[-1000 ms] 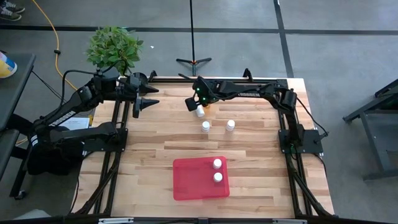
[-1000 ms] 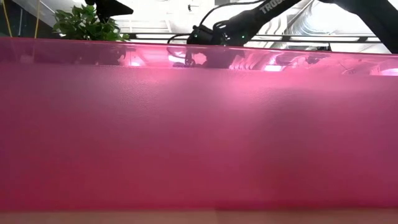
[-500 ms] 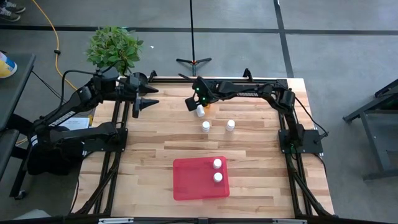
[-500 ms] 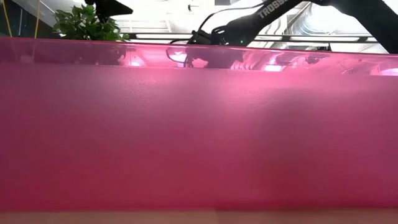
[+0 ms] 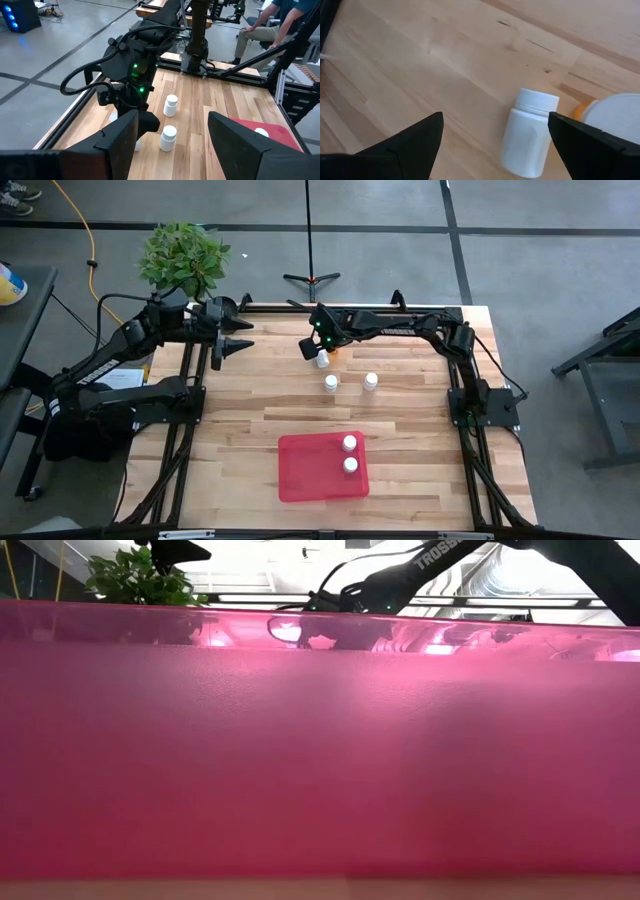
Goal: Pick and place pill bottles into a basket
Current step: Put the white medicine bottle into the red container
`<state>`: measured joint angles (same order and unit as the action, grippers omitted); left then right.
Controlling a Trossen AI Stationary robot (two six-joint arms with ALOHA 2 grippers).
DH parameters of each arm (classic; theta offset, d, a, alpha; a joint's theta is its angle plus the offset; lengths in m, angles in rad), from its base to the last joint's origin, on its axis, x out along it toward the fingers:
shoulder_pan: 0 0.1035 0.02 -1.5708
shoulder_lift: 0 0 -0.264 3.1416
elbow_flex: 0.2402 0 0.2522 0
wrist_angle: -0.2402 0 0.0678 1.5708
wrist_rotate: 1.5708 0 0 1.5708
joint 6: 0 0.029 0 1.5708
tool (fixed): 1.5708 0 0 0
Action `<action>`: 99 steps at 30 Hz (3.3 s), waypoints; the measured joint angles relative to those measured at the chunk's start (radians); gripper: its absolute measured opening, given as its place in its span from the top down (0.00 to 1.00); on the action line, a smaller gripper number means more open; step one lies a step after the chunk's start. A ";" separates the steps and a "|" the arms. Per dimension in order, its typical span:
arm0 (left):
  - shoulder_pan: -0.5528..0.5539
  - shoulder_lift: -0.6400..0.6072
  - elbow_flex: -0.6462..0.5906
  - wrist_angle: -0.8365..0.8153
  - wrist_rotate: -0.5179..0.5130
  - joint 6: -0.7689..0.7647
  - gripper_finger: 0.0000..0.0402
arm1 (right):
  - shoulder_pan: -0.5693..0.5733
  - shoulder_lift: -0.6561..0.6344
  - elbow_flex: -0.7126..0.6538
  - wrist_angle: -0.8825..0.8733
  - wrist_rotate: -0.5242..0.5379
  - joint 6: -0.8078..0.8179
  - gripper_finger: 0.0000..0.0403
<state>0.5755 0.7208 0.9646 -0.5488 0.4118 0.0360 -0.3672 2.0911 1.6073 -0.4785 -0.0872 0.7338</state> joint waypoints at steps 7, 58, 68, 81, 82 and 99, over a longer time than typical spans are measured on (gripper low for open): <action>0.000 0.000 0.000 0.000 0.000 0.000 0.31 | -0.005 0.000 0.000 -0.030 -0.002 0.000 0.13; 0.000 0.001 0.000 -0.008 0.017 -0.015 0.31 | -0.046 0.079 0.004 -0.007 -0.100 0.004 0.14; 0.000 0.001 0.000 -0.008 0.016 -0.014 0.31 | -0.040 0.084 0.000 -0.019 -0.168 -0.109 0.14; 0.000 0.001 0.000 -0.011 0.016 -0.015 0.31 | -0.040 0.084 0.000 -0.018 -0.167 -0.134 0.14; 0.000 0.001 0.000 -0.011 0.016 -0.015 0.31 | -0.040 0.084 0.000 -0.018 -0.167 -0.134 0.14; 0.000 0.001 0.000 -0.021 0.013 -0.019 0.31 | -0.039 0.082 0.002 -0.018 -0.187 -0.130 0.37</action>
<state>0.5758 0.7216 0.9646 -0.5693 0.4244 0.0166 -0.4061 2.1731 1.6089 -0.4961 -0.2737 0.6037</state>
